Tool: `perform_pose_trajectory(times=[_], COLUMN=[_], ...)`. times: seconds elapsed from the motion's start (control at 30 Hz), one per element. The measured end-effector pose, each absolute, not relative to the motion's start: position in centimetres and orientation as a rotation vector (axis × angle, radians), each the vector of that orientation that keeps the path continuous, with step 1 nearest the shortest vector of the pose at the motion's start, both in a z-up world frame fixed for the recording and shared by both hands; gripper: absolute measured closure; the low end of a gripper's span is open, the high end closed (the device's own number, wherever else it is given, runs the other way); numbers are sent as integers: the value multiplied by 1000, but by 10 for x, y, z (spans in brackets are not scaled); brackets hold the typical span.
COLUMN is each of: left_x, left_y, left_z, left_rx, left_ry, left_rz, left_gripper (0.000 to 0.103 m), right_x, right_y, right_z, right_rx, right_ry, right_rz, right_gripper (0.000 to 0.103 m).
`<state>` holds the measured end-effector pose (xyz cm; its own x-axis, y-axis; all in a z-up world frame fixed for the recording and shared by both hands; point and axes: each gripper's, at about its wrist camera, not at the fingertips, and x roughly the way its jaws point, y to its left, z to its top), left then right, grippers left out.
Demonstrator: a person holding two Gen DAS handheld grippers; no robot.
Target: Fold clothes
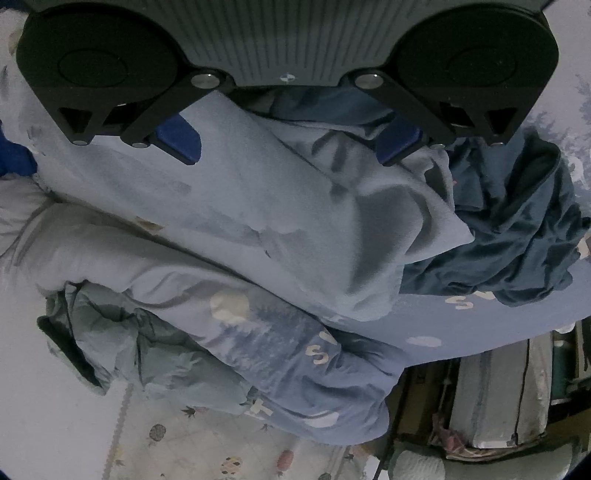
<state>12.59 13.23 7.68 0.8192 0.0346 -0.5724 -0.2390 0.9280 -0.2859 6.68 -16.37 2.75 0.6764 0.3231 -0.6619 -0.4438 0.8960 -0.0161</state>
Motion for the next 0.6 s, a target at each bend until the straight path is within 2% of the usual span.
perform_pose_trajectory(times=[0.03, 0.07, 0.1, 0.13, 0.17, 0.3, 0.47, 0.6], left_x=[126, 126, 126, 126, 127, 125, 120, 121], left_y=[133, 133, 133, 132, 131, 123, 110, 92], left_z=[76, 76, 76, 76, 76, 81, 87, 88], left_rx=[-356, -354, -354, -358, -365, -409, -531, -503], left_ry=[596, 597, 597, 595, 588, 552, 519, 466], left_rz=[149, 149, 145, 142, 136, 95, -14, -71], left_gripper=[0, 0, 0, 0, 0, 0, 0, 0], right_x=[66, 67, 67, 69, 73, 106, 181, 233], right_y=[-168, -174, -180, -187, -195, -237, -286, -301], right_z=[33, 41, 49, 58, 65, 85, 86, 60], right_rx=[-153, -117, -86, -56, -33, 50, 243, 350], right_ry=[705, 692, 668, 648, 629, 559, 592, 629], right_rz=[419, 406, 397, 382, 354, 139, -154, -307], right_gripper=[70, 50, 42, 29, 22, 7, 5, 4])
